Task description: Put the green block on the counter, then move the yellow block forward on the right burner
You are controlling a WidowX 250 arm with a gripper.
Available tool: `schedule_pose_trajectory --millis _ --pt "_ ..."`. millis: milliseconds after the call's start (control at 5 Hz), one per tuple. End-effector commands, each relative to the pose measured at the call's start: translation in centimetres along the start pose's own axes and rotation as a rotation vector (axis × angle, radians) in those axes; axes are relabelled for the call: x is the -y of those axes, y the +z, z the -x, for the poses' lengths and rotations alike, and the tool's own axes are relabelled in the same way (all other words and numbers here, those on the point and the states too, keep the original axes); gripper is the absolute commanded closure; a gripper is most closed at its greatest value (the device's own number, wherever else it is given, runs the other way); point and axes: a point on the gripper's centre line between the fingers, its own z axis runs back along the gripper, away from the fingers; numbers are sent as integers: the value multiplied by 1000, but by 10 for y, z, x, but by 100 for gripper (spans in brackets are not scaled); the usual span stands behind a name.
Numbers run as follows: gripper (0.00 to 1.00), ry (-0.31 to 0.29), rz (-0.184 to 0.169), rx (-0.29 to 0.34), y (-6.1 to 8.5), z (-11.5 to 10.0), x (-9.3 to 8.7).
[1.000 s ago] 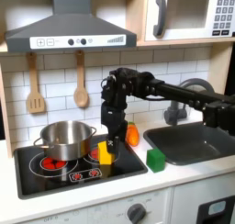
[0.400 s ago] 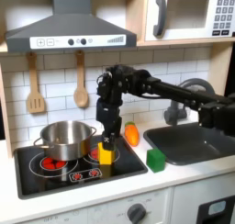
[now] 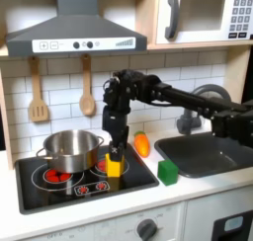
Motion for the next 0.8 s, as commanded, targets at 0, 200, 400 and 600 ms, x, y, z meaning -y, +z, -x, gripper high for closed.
schedule_pose_trajectory --millis 0,200,400,600 --pt "0 22 -19 -9 0 -2 -10" --pt "0 29 -20 -9 0 -6 -13" --pt "0 26 -23 -4 -1 -6 -14" --pt "0 26 -27 -18 -5 -1 -13"
